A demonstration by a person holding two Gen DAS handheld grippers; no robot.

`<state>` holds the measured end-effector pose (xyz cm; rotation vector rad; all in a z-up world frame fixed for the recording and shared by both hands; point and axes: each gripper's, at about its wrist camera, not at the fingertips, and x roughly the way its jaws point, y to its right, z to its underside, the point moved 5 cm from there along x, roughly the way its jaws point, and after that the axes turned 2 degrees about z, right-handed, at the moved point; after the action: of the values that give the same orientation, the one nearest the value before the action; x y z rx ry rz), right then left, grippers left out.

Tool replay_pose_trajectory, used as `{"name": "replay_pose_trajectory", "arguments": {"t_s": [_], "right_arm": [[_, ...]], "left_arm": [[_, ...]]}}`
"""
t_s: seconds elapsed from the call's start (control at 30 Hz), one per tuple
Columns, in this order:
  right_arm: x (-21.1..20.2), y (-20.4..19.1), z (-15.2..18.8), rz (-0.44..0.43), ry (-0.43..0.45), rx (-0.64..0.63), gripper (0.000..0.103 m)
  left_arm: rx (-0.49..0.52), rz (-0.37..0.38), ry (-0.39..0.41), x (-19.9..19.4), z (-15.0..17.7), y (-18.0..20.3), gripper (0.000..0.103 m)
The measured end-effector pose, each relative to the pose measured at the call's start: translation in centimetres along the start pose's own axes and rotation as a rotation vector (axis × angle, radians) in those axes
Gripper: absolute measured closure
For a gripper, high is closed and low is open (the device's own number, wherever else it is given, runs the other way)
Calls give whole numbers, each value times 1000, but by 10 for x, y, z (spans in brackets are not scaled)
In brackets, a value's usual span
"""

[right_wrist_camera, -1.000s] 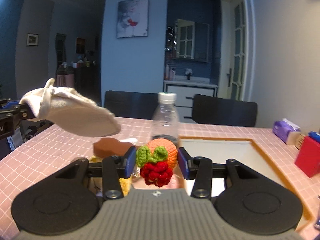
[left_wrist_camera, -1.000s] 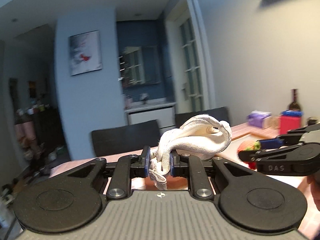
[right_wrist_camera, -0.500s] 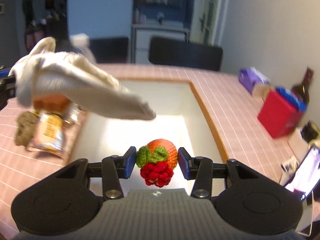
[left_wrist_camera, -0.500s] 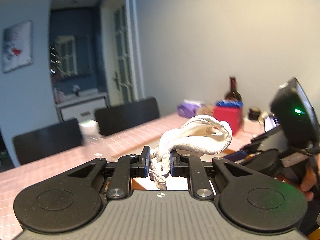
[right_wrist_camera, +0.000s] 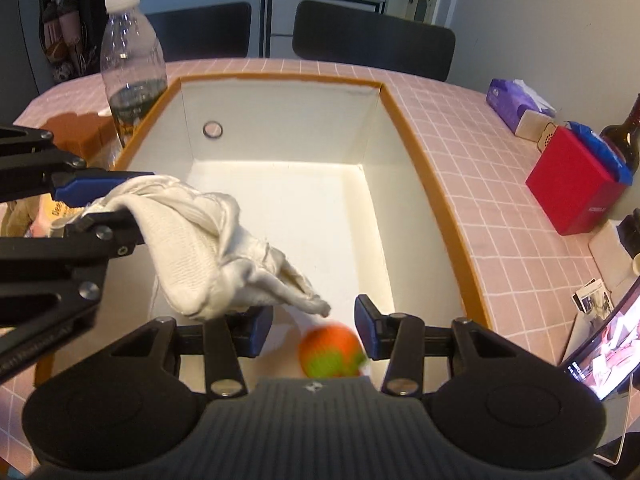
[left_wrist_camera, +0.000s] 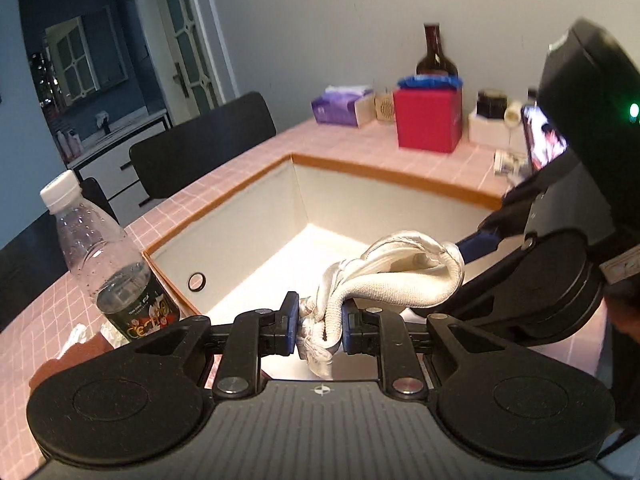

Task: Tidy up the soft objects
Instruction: 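Carry the cloth and strawberry over the orange box and open both tools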

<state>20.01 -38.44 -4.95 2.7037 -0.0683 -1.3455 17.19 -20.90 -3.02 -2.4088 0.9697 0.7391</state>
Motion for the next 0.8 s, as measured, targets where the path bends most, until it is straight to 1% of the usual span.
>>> {"name": "replay_pose_trajectory", "arguments": {"t_s": [0.1,0.13,0.17,0.2,0.27,0.3,0.33,0.5,0.63,0.7,0.8], "right_arm": [[6,3,-1,-1,-18,-2,56],[7,2,-1,-1,-22,-4,54],[8,2,-1,-2,-22,-7,52],[7,2,-1,-2,-21,-10,49],[6,1,-2,2,-13,-14,44],[5,1,-2,7,-8,-17,41],[4,1,-3,13,-2,-19,40],[-3,1,-4,29,29,-22,30],[-11,3,-5,44,59,-18,26],[-19,5,-7,50,87,-4,20],[-32,6,-9,7,121,42,17]], "left_arm": [[7,-14,-8,-2,1,4,73],[5,-13,-9,-2,2,4,73],[7,-15,-7,-3,1,4,73],[9,-19,-7,-4,1,5,70],[9,-23,-2,-5,-1,4,62],[8,-22,4,-6,-2,4,56],[4,-21,12,-9,-3,4,52],[-18,-18,42,-19,-7,1,50],[-34,-24,81,-31,-10,-1,50],[-39,-18,99,-38,-11,-2,50],[-44,-24,117,-46,-12,-4,50]]}}
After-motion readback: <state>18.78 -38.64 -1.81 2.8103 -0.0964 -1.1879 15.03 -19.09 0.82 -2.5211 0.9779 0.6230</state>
